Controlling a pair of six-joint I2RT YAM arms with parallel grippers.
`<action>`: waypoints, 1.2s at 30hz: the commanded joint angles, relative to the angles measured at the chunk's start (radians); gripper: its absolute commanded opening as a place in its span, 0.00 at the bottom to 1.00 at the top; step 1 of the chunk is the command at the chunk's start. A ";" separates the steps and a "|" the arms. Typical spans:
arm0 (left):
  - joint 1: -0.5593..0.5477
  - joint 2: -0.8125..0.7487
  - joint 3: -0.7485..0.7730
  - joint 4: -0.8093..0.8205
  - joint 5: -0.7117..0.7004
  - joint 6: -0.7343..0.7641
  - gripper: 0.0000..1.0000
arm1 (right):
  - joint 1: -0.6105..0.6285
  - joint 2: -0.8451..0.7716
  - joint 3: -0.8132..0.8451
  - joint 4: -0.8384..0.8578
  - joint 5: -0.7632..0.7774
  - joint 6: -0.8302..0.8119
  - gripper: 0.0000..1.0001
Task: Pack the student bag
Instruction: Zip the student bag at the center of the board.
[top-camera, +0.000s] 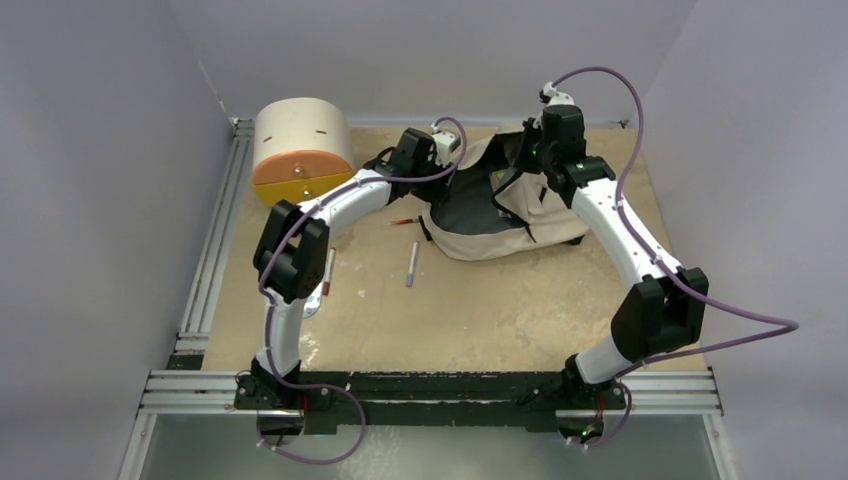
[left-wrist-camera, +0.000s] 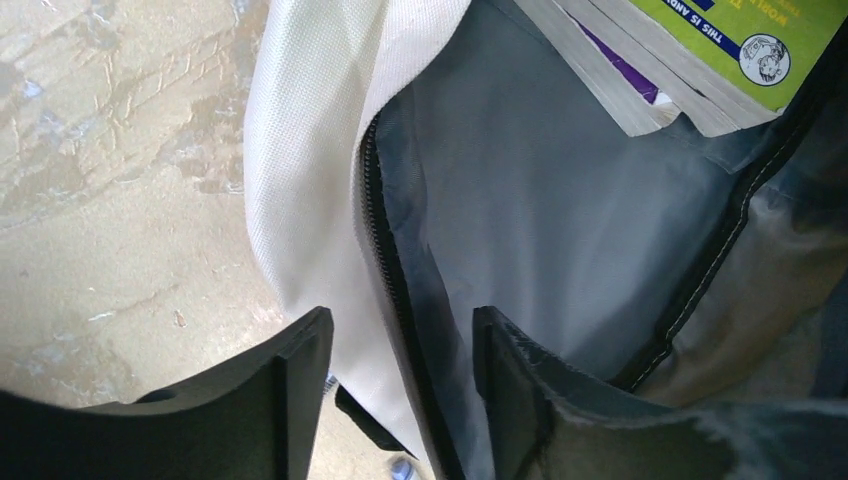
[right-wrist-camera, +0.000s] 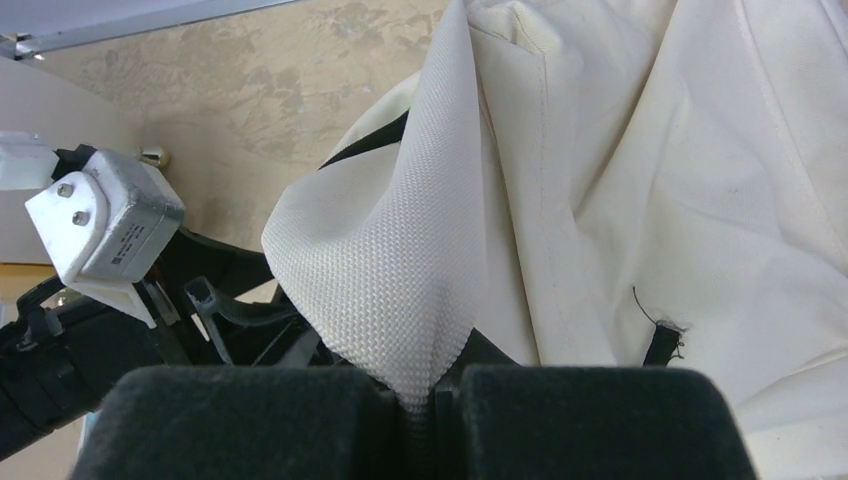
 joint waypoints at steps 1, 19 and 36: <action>-0.005 -0.020 0.058 0.021 -0.010 0.023 0.47 | 0.002 -0.048 0.024 0.029 0.023 -0.019 0.00; -0.002 -0.127 0.005 0.133 -0.052 -0.087 0.00 | 0.011 0.053 0.054 0.006 -0.041 -0.095 0.11; 0.007 -0.247 -0.146 0.243 -0.068 -0.144 0.00 | 0.081 0.125 0.086 -0.002 -0.153 -0.138 0.45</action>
